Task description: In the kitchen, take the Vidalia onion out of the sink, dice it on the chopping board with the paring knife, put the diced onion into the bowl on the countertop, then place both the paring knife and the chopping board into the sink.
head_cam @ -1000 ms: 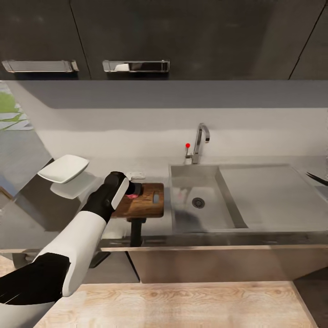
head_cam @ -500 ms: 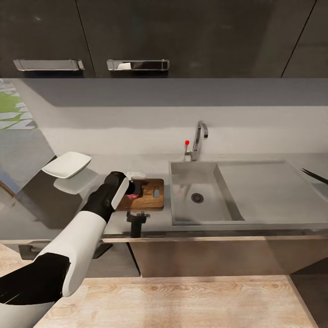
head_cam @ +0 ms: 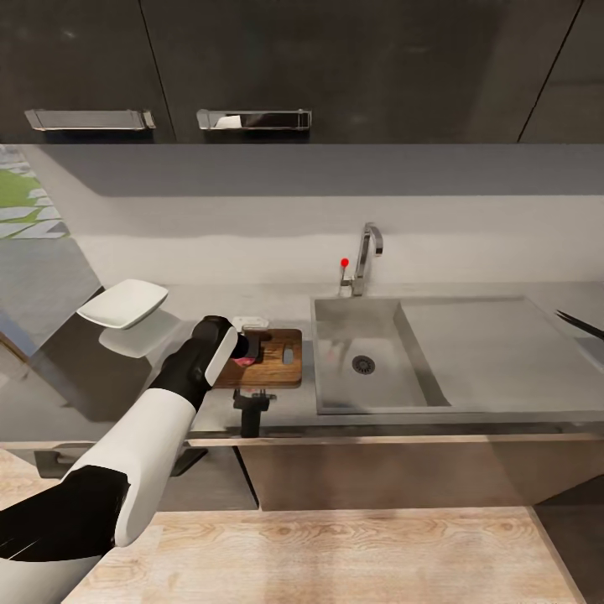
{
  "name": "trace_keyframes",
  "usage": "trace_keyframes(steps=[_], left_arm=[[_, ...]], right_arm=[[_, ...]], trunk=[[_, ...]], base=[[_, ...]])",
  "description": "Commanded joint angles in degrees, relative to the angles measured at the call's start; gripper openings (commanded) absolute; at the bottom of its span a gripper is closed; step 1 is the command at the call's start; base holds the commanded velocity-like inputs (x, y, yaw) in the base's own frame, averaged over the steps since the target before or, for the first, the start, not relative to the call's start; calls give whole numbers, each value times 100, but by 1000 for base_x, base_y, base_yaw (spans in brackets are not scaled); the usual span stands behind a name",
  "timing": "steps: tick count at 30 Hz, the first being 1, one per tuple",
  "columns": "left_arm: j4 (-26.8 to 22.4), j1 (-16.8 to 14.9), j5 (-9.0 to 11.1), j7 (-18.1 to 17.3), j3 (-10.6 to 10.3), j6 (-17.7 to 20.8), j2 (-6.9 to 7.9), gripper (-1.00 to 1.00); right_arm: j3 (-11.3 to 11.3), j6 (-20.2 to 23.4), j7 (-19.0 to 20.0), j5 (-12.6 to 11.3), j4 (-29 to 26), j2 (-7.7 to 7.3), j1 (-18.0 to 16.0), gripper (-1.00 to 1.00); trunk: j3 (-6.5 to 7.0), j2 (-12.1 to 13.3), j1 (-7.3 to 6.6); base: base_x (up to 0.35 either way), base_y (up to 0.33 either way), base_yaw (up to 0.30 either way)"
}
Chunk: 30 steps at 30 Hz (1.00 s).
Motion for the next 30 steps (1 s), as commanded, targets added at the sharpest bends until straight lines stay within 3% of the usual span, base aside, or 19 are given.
trace_keyframes(steps=[1,30], left_arm=[[-3,-5,60,55,-14,18,4,-100],[-117,-5,60,55,-14,18,11,-100]], right_arm=[[-48,-17,-16,60,4,3,-4,100],[-45,-17,-16,60,4,1,-4,100]], trunk=[[-12,-10,3],[-84,-10,3]], base=[[0,0,0],[25,0,0]])
